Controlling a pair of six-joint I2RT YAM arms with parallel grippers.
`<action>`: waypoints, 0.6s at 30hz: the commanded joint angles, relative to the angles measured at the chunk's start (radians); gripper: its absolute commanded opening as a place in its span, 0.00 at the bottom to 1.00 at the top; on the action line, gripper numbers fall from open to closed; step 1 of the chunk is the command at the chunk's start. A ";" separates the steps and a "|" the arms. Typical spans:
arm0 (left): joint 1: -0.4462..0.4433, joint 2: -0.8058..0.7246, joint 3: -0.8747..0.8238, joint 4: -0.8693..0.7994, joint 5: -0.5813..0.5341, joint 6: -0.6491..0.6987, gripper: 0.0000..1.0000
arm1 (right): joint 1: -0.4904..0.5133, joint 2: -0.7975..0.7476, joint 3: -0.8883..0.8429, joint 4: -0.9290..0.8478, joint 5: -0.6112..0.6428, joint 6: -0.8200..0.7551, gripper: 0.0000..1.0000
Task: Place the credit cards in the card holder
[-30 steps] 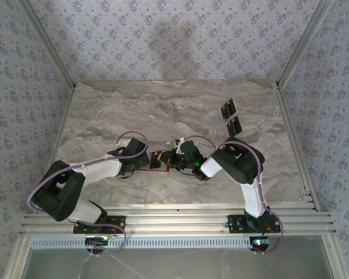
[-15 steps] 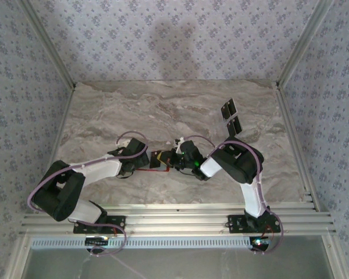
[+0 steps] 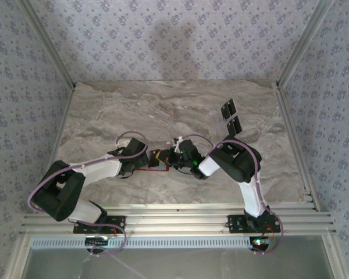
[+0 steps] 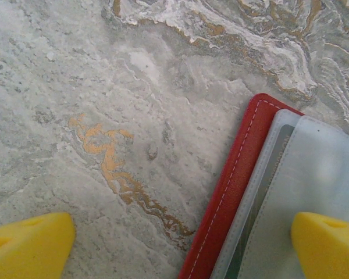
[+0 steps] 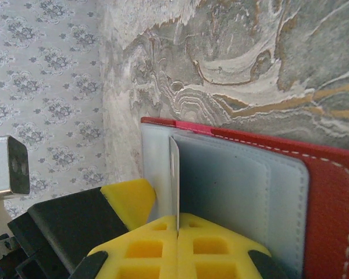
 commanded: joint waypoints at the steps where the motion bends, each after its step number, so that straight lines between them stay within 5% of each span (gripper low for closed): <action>1: 0.007 0.039 -0.051 -0.164 -0.015 -0.003 0.97 | -0.002 0.027 -0.033 -0.109 0.032 0.001 0.04; 10: 0.007 0.033 -0.037 -0.176 -0.010 -0.008 0.97 | -0.012 -0.077 -0.004 -0.276 0.015 -0.082 0.46; 18: 0.012 0.010 0.010 -0.222 -0.019 -0.003 0.97 | -0.012 -0.163 0.066 -0.554 0.024 -0.200 0.56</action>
